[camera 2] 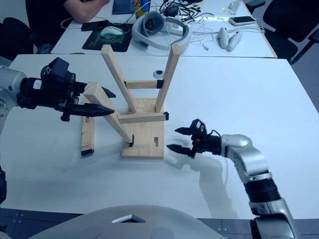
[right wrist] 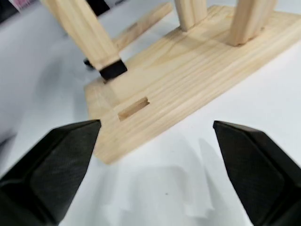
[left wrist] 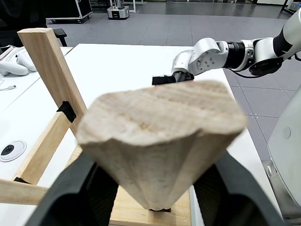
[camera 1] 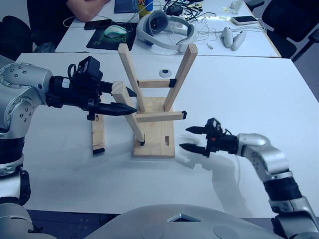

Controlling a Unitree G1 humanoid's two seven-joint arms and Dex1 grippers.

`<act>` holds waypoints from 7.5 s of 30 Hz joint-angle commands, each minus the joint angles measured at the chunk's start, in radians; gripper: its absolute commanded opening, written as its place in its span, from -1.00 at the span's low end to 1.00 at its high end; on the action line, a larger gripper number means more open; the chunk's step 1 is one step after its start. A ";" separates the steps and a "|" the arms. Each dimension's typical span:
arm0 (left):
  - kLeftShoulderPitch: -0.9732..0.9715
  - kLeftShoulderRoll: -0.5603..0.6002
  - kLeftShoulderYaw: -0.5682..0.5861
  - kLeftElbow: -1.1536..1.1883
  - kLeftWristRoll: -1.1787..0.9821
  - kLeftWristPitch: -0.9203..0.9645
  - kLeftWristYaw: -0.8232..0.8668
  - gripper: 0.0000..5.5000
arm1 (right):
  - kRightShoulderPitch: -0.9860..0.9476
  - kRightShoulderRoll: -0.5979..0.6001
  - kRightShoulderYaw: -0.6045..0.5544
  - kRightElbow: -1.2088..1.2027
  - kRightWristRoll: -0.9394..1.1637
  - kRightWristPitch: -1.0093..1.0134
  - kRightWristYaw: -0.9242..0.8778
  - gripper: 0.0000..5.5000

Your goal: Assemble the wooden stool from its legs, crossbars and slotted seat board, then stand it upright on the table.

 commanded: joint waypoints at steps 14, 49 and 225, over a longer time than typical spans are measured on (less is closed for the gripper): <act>0.023 -0.002 -0.026 0.000 0.018 0.012 -0.006 -0.25 | -0.094 0.139 0.173 0.202 -0.213 -0.371 -0.016 0.61; -0.003 0.001 -0.076 0.052 0.167 -0.185 -0.049 -0.25 | -0.070 -0.012 0.395 0.232 -0.386 -0.278 -0.044 0.61; 0.199 -0.032 0.076 -0.020 -0.214 0.170 0.499 -0.99 | -0.123 0.305 0.323 0.536 -0.357 -0.171 -0.268 -1.00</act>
